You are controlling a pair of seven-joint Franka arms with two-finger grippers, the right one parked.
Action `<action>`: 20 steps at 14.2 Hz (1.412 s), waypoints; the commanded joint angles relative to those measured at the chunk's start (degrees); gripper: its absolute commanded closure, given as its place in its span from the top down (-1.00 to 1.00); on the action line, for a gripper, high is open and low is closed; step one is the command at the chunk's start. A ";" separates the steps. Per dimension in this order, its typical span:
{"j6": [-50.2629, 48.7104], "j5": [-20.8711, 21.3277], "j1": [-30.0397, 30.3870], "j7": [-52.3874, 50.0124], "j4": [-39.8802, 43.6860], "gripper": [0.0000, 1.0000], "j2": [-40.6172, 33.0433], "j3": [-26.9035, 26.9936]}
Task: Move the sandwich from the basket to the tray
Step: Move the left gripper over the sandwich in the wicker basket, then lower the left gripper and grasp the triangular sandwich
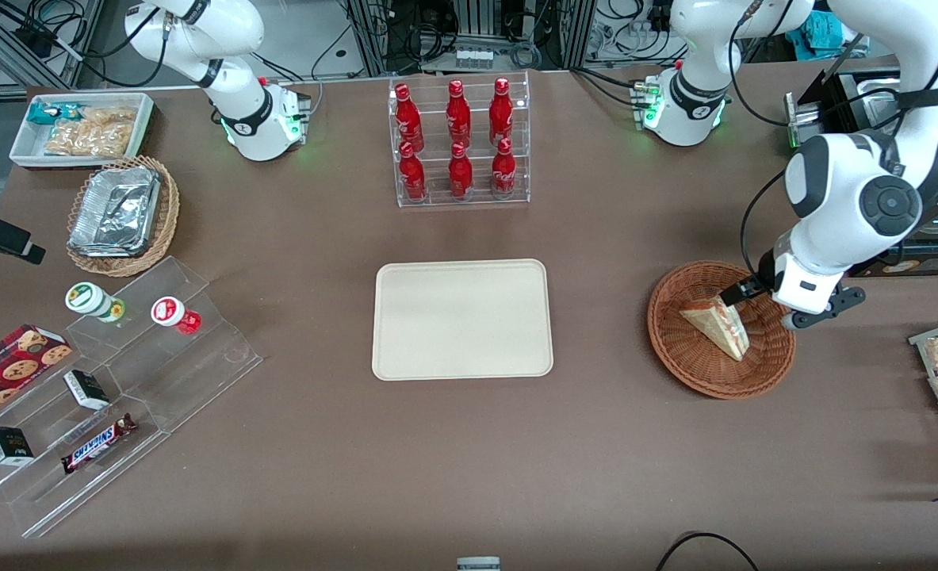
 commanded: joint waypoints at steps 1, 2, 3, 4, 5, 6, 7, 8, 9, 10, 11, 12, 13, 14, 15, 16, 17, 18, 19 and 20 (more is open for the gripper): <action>5.37 -0.07 -0.15 -15.97 -1.33 1.00 1.43 -0.16; 8.17 0.01 -0.24 -20.55 -1.76 1.00 2.49 -0.25; 11.07 0.01 -0.33 -23.73 -2.64 1.00 3.72 -0.25; 12.93 0.01 -0.24 -24.63 -3.52 1.00 4.51 -0.25; 15.04 0.01 -0.24 -24.73 -4.66 1.00 5.74 -0.25; 17.67 -0.07 -0.33 -24.82 -5.54 1.00 6.80 -0.25; 19.17 -0.07 -0.24 -24.91 -5.89 1.00 7.59 -0.25; 19.45 -0.07 -0.33 -25.08 -5.90 0.93 8.38 -0.34; 19.37 -0.25 -0.51 -26.91 -5.81 0.61 8.82 -0.43; 18.93 -0.25 -0.59 -28.58 -5.81 -0.14 8.74 -0.51; 18.49 -0.25 -0.94 -28.95 -5.72 -0.75 8.30 -0.51; 17.53 -0.25 -1.21 -28.17 -5.37 -0.90 7.86 -0.51; 14.74 0.10 -1.21 -27.38 -4.50 -0.92 6.90 -0.51; 10.18 0.28 -1.30 -24.50 -2.49 -0.94 6.20 -0.51; 4.57 0.19 -1.39 -20.99 0.75 -0.97 5.67 -0.51; -0.97 0.28 -1.56 -18.69 4.18 -0.98 5.75 -0.69; -6.51 0.28 -2.78 -16.75 8.47 -0.98 6.36 -2.08; -11.09 0.28 -3.66 -14.30 12.43 -0.98 7.58 -2.36; -14.53 0.45 -4.63 -10.53 15.60 -0.93 8.64 -2.62; -16.39 0.63 -6.73 -3.88 17.98 -0.92 9.87 -3.06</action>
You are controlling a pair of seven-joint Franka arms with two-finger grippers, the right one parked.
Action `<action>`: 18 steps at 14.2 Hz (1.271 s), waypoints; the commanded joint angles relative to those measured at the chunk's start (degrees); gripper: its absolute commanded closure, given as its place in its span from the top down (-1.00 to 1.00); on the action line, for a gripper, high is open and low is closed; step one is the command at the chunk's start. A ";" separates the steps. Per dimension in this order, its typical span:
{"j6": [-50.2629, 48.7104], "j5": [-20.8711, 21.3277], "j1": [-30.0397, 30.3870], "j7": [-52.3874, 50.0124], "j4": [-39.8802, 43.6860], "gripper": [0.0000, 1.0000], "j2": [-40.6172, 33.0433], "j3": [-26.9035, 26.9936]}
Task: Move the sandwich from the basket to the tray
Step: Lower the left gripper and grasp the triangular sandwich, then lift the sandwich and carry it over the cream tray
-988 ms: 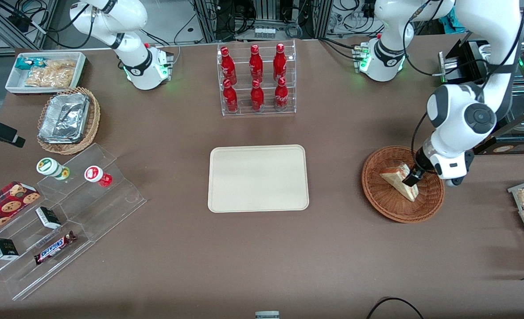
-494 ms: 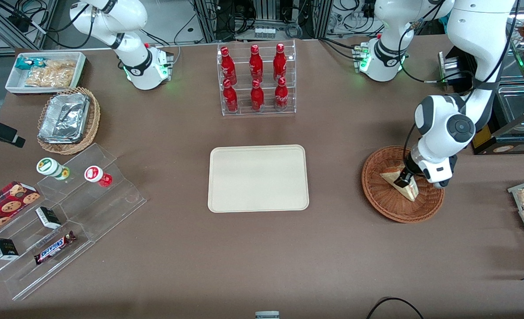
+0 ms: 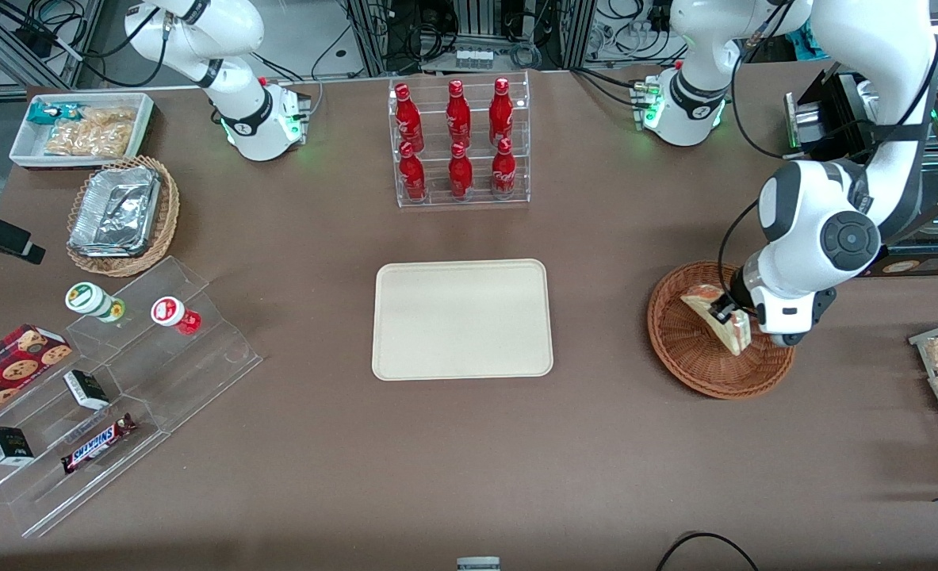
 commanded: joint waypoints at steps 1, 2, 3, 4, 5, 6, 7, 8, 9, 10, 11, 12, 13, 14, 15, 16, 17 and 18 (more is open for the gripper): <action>-4.83 0.54 -5.17 12.37 8.08 -0.92 5.11 -0.46; -4.92 0.63 -7.80 13.28 9.93 -0.94 6.78 -0.46; -5.00 0.45 -10.35 13.12 12.12 -0.97 8.54 -0.55; -5.00 -0.24 -11.94 12.51 14.66 -0.97 10.90 -0.55; -4.92 -0.77 -13.43 11.46 17.21 -0.97 13.19 -0.72; -4.66 -2.78 -14.67 9.88 19.50 -0.97 15.56 -1.51; -4.65 -4.80 -16.68 8.38 22.83 -0.97 18.46 -2.74; -4.57 -5.34 -18.79 5.93 25.47 -0.97 20.57 -2.92; -4.57 -5.00 -21.68 2.52 28.20 -1.00 22.60 -3.01; -4.74 -4.91 -24.23 0.05 30.75 -1.00 24.01 -2.92; -4.74 -4.82 -26.61 -2.68 33.04 -1.00 25.59 -2.92; -4.74 -4.73 -28.63 -5.66 35.41 -1.00 27.35 -2.92; -4.74 -4.73 -30.05 -7.35 37.69 -1.00 29.10 -2.92; -4.74 -4.65 -31.36 -8.23 40.07 -1.00 31.12 -2.92; -4.74 -4.64 -32.42 -8.85 41.57 -1.00 32.54 -2.84; -4.74 -4.56 -33.65 -9.64 42.63 -1.00 33.68 -2.84; -4.57 -4.56 -34.62 -10.52 43.07 -1.00 34.39 -2.75; -4.48 -4.38 -35.33 -10.61 43.17 -1.00 35.00 -2.57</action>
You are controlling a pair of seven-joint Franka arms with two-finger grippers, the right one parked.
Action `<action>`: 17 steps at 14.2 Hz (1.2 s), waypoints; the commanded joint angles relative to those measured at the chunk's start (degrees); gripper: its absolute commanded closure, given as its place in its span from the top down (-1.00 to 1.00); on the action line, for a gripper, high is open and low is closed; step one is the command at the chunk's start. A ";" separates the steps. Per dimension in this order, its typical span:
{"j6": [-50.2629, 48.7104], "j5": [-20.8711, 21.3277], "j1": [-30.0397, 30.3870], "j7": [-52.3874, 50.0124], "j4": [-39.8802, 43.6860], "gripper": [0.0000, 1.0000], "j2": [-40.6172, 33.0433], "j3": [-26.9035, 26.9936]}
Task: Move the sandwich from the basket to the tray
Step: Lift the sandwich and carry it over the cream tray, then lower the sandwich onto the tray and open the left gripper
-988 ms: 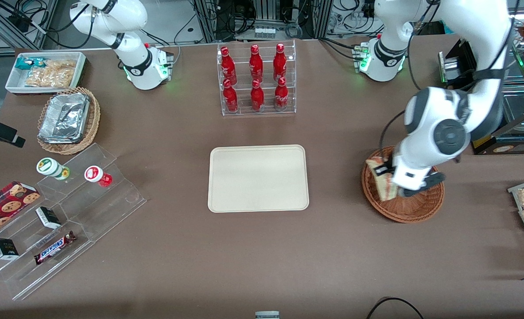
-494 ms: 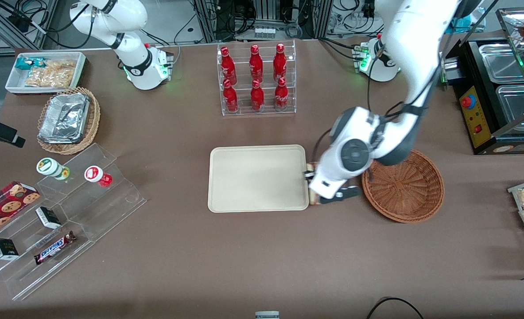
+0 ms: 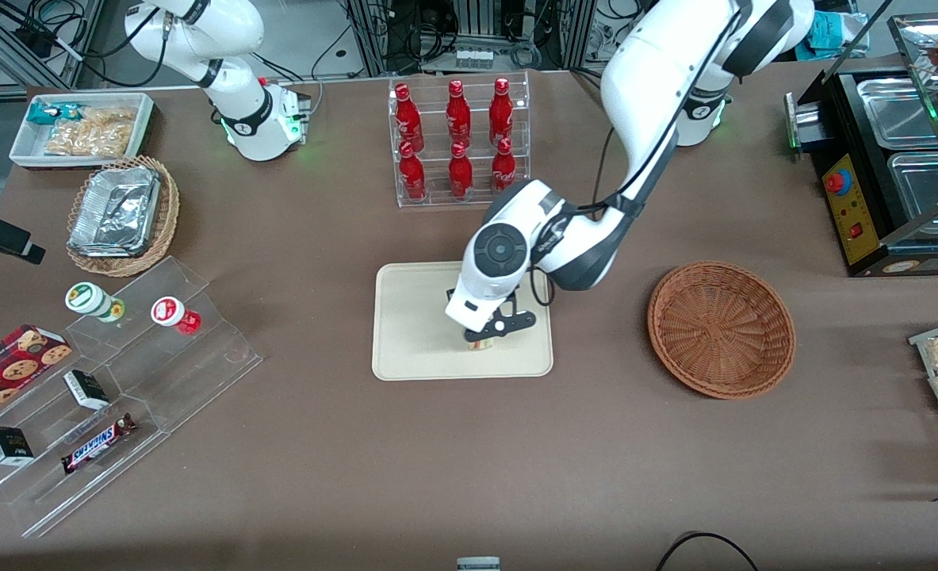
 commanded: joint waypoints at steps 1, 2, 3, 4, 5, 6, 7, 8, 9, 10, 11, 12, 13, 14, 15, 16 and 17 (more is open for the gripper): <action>-1.11 1.25 -1.84 -1.08 4.35 -1.00 3.41 0.87; -1.11 2.83 -1.93 -1.07 5.23 -1.00 4.28 0.78; -1.11 3.28 -2.02 -0.99 5.23 -1.00 4.55 0.70; -1.11 3.54 -2.54 -0.99 5.23 -1.00 4.90 0.69; -1.11 3.55 -2.90 -0.90 5.23 -1.00 5.43 0.69; -1.02 3.55 -2.99 -0.81 5.23 -0.99 5.78 0.69; -0.76 3.55 -2.90 -0.81 5.32 -0.98 6.22 0.69; -0.06 3.55 -2.99 -0.81 5.24 -0.96 6.31 0.69; 1.34 3.55 -3.34 -0.81 4.63 -0.92 6.40 0.61; 2.31 3.55 -3.69 -0.72 4.01 -0.86 6.40 0.69; 3.36 3.55 -3.69 -0.81 2.79 -0.79 6.31 0.61; 4.24 3.55 -3.69 -1.07 2.25 -0.67 6.31 0.69; 4.77 3.46 -3.69 -1.33 2.16 -0.37 6.23 0.61; 4.78 3.37 -3.60 -1.42 2.33 0.58 6.05 0.61; 4.69 3.37 -3.60 -1.69 2.25 1.00 5.44 0.61; 4.43 3.37 -3.43 -1.69 2.25 1.00 4.57 0.69; 3.91 3.54 -3.34 -1.69 2.25 1.00 3.51 0.78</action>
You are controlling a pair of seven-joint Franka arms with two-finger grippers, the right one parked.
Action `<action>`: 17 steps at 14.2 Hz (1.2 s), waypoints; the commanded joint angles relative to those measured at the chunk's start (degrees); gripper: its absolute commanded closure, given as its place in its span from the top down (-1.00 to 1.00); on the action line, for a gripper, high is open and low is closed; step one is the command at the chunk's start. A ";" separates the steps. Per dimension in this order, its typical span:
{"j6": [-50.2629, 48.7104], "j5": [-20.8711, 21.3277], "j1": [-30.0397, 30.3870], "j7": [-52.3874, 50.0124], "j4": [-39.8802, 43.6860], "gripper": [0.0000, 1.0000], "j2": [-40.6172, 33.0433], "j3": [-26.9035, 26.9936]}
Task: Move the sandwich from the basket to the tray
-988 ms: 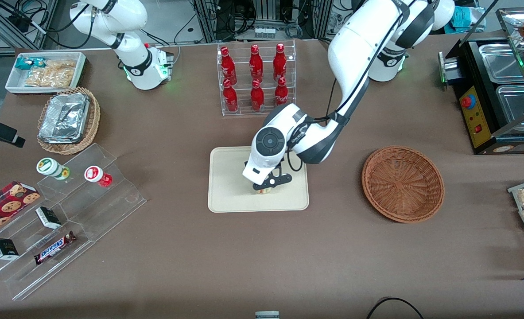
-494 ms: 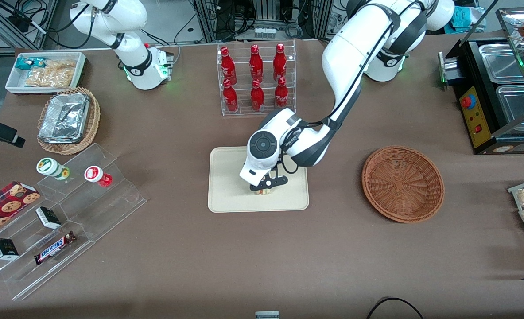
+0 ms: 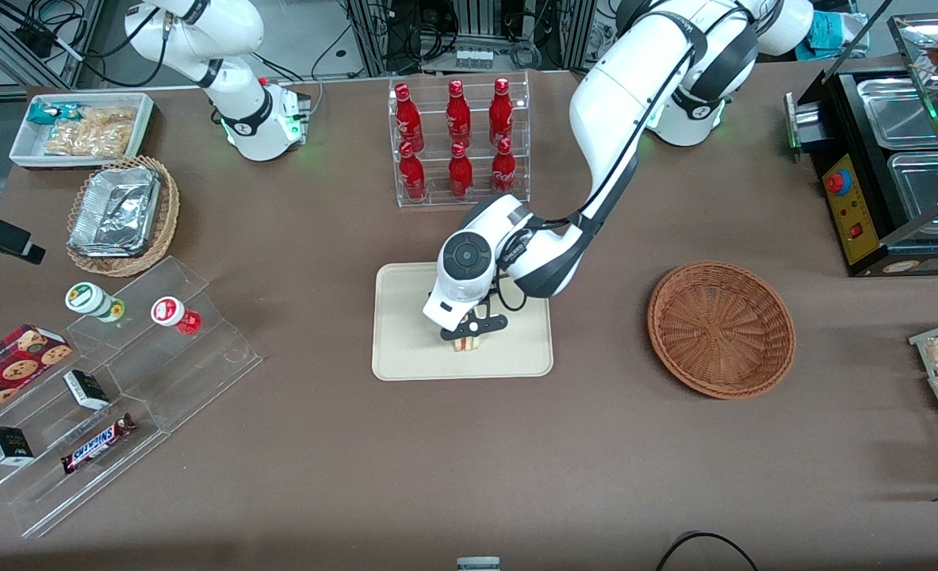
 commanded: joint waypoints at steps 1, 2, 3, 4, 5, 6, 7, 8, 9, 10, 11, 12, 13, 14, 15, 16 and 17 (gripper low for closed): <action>-2.05 1.06 -0.36 -1.19 -0.52 1.00 -5.28 0.74; -5.28 1.15 -0.27 -1.18 -0.52 1.00 -7.74 0.92; -8.27 1.07 0.17 -0.75 -0.43 1.00 -9.94 1.53; -10.39 1.15 0.78 -0.92 -0.43 1.00 -11.62 2.23; -13.02 1.33 0.96 -0.66 -0.78 1.00 -13.20 3.02; -15.57 1.59 0.96 -1.35 -1.13 1.00 -14.00 5.11; -17.68 1.33 1.14 -2.06 -1.48 1.00 -14.53 6.70; -19.71 1.16 1.75 -2.15 -2.53 1.00 -15.06 8.02; -21.73 1.07 3.15 -1.63 -3.84 1.00 -16.37 8.38; -22.62 1.50 5.07 -1.01 -5.95 1.00 -18.29 8.39; -22.80 1.50 7.10 0.91 -7.79 1.00 -20.58 8.39; -22.98 1.33 8.68 4.49 -10.25 1.00 -22.95 8.39; -23.50 1.07 10.61 8.97 -13.14 1.00 -25.84 8.39; -23.59 0.98 13.33 13.01 -15.70 1.00 -28.66 8.39; -23.77 0.89 15.70 17.32 -17.98 1.00 -31.29 8.39; -25.16 0.89 17.64 21.45 -19.57 1.00 -33.76 8.39; -27.96 0.89 19.92 25.23 -19.85 1.00 -35.35 8.39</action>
